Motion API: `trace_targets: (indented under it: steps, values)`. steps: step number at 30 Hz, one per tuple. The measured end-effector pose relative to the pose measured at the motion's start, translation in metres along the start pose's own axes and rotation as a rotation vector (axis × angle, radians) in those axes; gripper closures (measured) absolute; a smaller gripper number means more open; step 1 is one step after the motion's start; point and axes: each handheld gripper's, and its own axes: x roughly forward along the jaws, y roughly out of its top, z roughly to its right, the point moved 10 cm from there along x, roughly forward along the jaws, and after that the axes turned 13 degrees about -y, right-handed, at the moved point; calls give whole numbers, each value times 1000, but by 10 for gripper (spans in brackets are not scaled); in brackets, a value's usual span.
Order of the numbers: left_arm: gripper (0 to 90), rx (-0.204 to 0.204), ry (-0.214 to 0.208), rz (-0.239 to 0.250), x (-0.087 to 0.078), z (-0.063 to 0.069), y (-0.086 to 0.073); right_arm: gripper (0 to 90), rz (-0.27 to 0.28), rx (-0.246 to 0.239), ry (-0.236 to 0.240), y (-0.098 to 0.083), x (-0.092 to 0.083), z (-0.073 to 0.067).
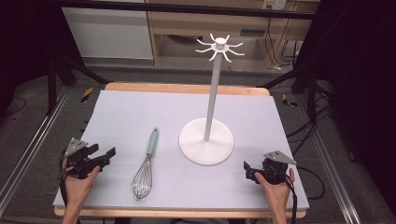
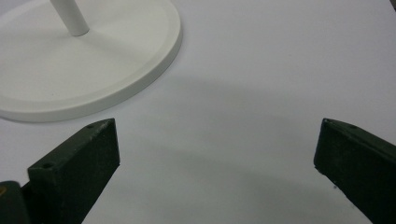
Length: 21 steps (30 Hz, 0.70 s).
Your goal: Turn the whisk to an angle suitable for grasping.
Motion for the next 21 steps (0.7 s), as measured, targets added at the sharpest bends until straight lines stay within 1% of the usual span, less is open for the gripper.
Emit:
trace_targets:
  steps: [1,2,3,4,5,7,8,9,13,14,16,19,21]
  values:
    - [261,0,0,0,0,0,0,22,9,0,-6,1,-1,0]
    - [265,11,-9,0,0,6,2,25,18,9,-8,2,-1,0]
    - [269,11,-9,0,0,6,2,25,18,9,-8,2,-1,0]
    - [277,17,-22,-2,1,12,3,26,25,15,-7,3,-2,1]
    - [281,17,-22,-2,1,12,3,26,25,15,-7,3,-2,1]
    - [285,22,-30,-7,2,17,4,28,25,18,-8,3,-3,2]
    - [293,30,-39,-18,4,23,4,42,26,35,-10,2,-4,3]
    - [293,30,-39,-18,4,23,4,42,26,35,-10,2,-4,3]
    - [301,64,-43,-39,8,34,4,44,29,36,-6,3,-4,3]
    - [302,68,-51,-43,10,37,5,44,28,35,-6,3,-4,3]
    - [304,67,-54,-45,11,39,5,44,26,34,-8,3,-4,3]
    - [312,77,-49,-54,13,44,6,44,30,37,-4,4,-6,3]
    - [316,74,-52,-57,14,46,7,44,34,39,-10,5,-6,3]
